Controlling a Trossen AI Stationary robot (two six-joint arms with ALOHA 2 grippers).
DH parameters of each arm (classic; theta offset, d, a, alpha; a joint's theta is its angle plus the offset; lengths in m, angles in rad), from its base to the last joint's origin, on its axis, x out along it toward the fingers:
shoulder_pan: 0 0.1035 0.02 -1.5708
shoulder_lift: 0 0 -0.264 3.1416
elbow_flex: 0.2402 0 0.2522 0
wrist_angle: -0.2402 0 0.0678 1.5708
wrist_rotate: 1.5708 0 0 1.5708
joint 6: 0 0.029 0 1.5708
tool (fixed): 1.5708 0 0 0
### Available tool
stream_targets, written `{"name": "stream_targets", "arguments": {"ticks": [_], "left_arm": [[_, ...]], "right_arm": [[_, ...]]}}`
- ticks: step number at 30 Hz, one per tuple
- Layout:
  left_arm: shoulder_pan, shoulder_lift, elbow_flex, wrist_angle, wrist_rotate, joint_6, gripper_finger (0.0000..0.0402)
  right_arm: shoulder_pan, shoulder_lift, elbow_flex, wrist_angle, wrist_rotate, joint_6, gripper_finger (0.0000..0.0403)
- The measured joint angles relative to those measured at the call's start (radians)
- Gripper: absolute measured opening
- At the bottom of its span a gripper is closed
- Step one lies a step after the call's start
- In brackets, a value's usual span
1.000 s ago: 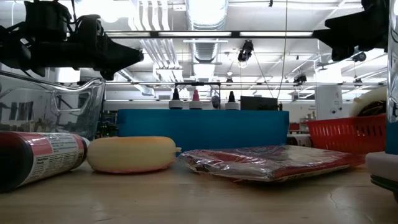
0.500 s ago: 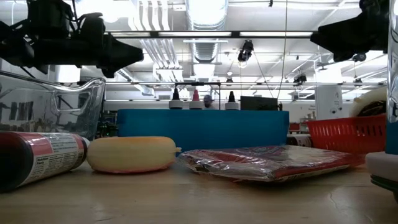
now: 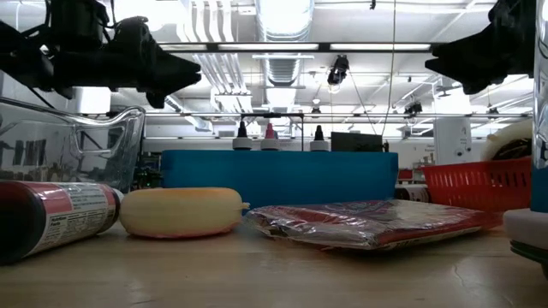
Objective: Pick & Place Food Item
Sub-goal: Put the black food coloring bottle into the blue bin
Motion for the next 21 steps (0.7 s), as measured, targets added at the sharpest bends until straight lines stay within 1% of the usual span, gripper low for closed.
{"name": "stream_targets", "arguments": {"ticks": [3,7,12,21], "left_arm": [[-0.002,0.014,0.019,-0.017,0.028,-0.031,0.0147],[-0.006,0.032,0.033,-0.024,0.073,-0.031,0.0147],[-0.006,0.043,0.051,-0.023,0.075,-0.041,0.0147],[-0.024,0.043,0.072,-0.023,0.118,-0.100,0.0147]], "right_arm": [[0.000,0.000,0.000,-0.009,0.000,-0.001,0.0205],[0.000,0.000,0.000,-0.019,0.003,-0.005,0.0205],[0.000,0.000,0.000,-0.019,0.003,-0.001,0.0205],[0.000,0.000,0.000,-0.026,0.004,0.006,0.0205]]}}
